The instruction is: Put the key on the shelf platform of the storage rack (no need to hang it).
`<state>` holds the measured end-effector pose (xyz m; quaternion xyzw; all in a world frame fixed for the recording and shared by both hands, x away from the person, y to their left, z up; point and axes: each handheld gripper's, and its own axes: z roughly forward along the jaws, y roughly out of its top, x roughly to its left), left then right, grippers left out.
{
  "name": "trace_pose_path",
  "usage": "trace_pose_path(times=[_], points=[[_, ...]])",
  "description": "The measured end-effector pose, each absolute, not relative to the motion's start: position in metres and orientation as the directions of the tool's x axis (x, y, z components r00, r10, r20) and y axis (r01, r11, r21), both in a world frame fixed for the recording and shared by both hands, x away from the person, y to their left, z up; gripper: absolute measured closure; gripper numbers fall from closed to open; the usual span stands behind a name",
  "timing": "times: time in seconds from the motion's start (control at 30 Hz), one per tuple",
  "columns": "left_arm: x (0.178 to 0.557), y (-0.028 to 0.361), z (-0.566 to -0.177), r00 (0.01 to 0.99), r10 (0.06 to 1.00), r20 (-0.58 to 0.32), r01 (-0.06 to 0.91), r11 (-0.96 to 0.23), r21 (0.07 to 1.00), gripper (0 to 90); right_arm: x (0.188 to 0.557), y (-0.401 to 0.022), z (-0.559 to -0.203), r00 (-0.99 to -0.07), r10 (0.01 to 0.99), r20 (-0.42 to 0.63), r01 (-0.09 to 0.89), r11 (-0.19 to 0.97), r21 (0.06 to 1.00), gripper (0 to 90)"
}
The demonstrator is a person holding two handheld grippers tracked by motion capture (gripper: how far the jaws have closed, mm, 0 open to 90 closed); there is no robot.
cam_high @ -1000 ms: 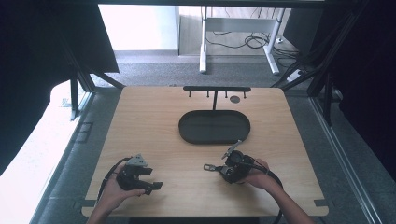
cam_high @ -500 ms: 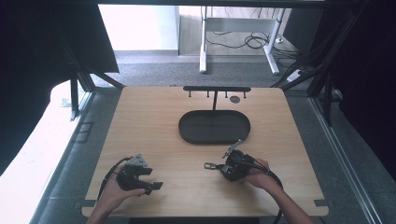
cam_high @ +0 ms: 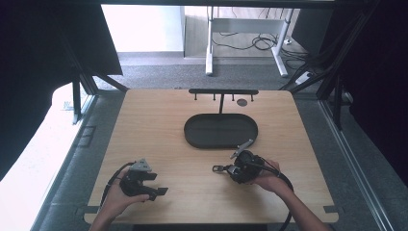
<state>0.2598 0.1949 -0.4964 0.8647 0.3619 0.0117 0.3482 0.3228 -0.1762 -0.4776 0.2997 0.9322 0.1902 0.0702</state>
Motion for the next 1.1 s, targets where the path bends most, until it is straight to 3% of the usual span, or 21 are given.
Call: trace_pose_path(times=[1.1], points=[[0.261,0.195,-0.498,0.74,0.632,-0.231,0.616,-0.499,0.609,25.8,0.339,-0.17,-0.421,-0.823,0.564,-0.075,0.467,0.745,0.477,49.4]])
